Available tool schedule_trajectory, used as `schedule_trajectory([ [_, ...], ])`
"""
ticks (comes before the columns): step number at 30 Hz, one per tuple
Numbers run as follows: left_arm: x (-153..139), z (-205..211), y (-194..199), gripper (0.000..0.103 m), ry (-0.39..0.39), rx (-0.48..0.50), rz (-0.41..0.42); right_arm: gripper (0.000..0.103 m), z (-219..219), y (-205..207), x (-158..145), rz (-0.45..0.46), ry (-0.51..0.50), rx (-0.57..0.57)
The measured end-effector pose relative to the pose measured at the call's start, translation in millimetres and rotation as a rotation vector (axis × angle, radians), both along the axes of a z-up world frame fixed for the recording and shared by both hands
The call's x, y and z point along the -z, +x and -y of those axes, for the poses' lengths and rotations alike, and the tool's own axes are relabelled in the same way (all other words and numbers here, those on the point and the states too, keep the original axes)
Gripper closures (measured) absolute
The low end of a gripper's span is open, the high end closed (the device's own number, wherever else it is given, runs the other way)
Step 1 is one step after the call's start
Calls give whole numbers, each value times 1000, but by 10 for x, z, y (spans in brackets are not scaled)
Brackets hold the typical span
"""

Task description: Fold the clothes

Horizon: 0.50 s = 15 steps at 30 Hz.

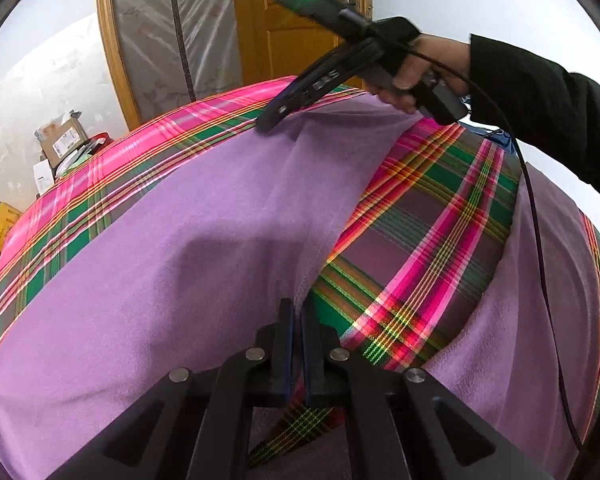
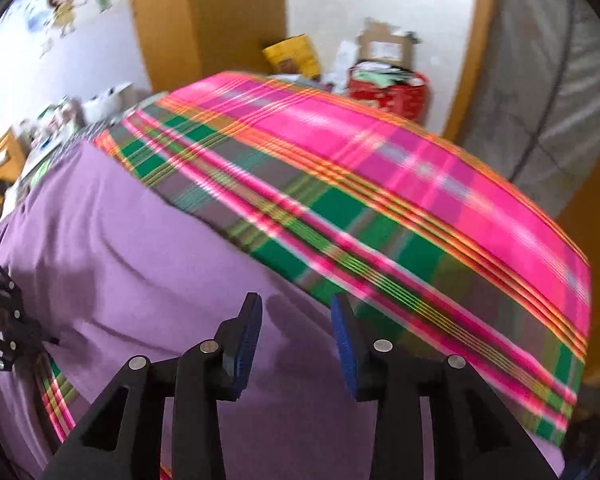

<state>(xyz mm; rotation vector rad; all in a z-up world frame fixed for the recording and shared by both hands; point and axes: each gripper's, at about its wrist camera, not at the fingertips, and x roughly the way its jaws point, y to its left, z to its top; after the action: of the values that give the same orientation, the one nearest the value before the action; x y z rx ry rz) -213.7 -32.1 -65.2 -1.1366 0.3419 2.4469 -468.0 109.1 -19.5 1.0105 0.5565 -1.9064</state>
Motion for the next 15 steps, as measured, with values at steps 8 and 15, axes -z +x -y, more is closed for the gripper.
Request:
schedule_trajectory([
  [8, -7, 29, -3, 99, 12, -1, 2, 101, 309, -15, 147, -40, 82, -27],
  [15, -18, 26, 9, 99, 12, -2, -1, 95, -27, -176, -27, -12, -25, 90],
])
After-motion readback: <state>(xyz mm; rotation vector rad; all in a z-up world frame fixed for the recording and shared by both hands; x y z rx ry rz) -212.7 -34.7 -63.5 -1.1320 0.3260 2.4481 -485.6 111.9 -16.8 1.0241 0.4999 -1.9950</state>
